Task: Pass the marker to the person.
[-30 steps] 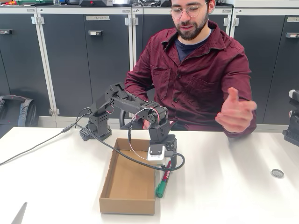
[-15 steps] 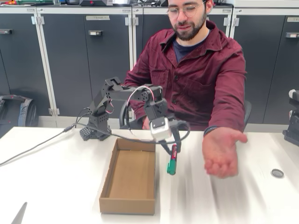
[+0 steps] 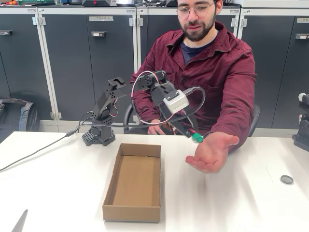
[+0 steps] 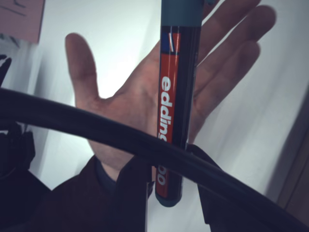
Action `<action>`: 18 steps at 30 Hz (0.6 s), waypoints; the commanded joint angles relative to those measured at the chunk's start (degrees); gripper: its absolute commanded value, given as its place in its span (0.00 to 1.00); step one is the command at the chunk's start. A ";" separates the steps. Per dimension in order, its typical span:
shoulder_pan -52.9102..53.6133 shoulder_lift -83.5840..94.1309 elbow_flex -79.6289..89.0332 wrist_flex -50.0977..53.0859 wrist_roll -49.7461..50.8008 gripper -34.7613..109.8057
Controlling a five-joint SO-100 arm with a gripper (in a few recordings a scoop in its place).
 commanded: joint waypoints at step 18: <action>-5.36 -7.47 -9.05 -2.64 5.36 0.21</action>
